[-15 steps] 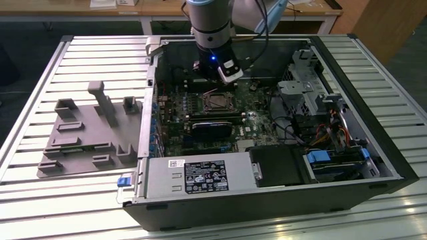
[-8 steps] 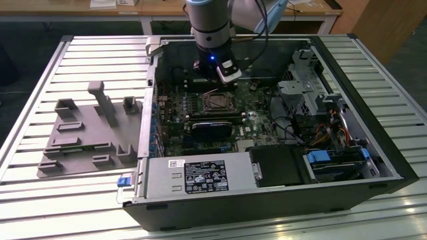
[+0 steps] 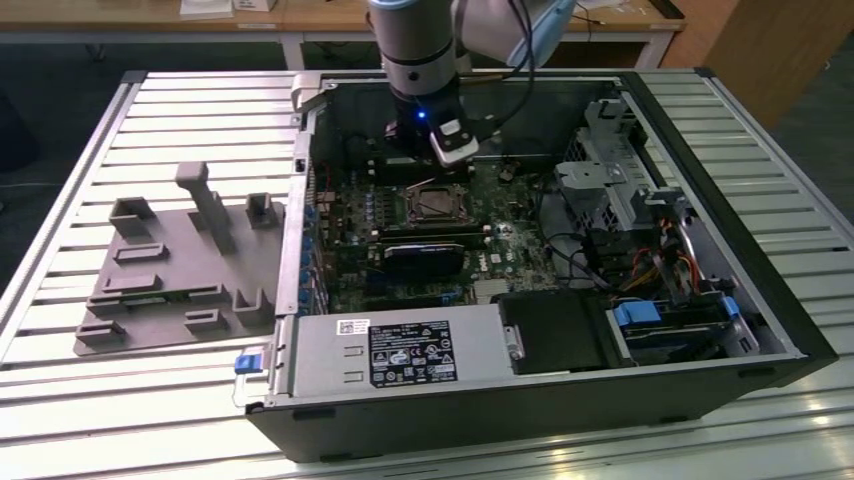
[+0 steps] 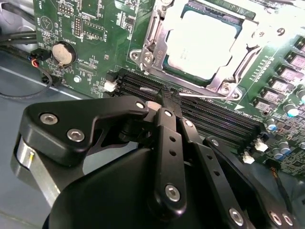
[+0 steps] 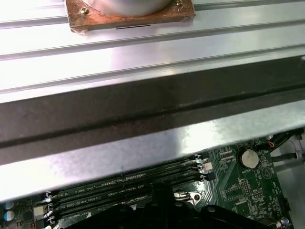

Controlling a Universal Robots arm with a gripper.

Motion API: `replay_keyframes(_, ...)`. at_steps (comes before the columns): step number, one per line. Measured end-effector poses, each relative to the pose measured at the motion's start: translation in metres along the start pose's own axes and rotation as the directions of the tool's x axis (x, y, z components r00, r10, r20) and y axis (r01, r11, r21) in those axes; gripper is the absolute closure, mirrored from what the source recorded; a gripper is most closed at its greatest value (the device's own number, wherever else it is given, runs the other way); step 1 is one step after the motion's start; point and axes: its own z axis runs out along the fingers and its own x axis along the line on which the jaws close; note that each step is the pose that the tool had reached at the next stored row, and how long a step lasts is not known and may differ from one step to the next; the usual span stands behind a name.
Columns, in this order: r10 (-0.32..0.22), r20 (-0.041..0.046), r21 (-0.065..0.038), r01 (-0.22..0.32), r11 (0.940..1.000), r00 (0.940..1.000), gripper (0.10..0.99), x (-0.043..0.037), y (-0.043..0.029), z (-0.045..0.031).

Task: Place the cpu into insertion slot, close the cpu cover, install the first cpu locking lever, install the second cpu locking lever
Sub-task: 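Install the first cpu locking lever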

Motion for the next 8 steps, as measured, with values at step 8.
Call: replay_keyframes(8, 0.025, 0.0149, 0.012, -0.025, 0.9996, 0.9996, 0.984, 0.0050, 0.0009, 0.0021)
